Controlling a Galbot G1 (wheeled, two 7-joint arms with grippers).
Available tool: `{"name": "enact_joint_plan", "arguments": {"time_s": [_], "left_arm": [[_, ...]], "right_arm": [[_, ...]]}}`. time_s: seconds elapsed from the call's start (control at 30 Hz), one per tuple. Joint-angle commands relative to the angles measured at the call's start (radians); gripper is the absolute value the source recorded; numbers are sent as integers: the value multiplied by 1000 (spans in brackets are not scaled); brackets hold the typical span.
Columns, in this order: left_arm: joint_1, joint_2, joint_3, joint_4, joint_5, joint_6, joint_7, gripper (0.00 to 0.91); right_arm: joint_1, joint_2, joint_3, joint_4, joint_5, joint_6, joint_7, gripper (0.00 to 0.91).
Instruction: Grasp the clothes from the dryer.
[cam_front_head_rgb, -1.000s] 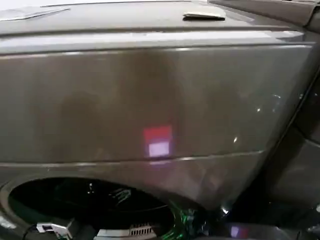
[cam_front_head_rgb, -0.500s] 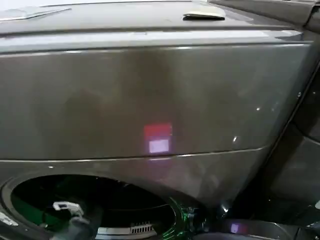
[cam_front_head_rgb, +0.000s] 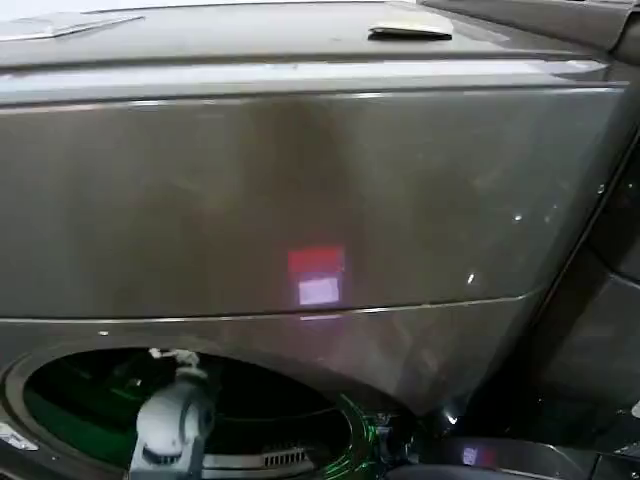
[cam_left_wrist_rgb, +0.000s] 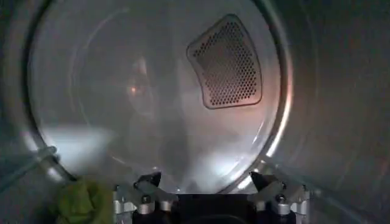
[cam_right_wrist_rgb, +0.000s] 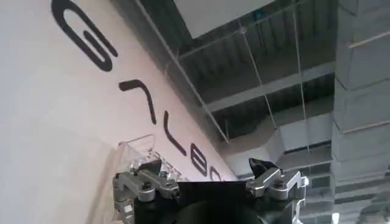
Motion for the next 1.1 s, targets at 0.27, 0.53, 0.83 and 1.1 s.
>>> {"name": "enact_joint_plan", "arguments": {"time_s": [0.27,0.53,0.83,1.1], "left_arm": [[-201,-4,5,290,45,-36,10,907],[-307,-6,28,434,68,-50,27,907],[-423,-4,63,630,160,-42,104,907],[-547,27,105,863,289,-22,327,907]], "right_arm": [[0,-1,3,-4,1,0,-2,907],[4,-3,5,-4,8,-3,-3,907],[7,1,9,-11,13,-7,-5,907],[13,-2,1,-11,10,-8,-5,907]]}}
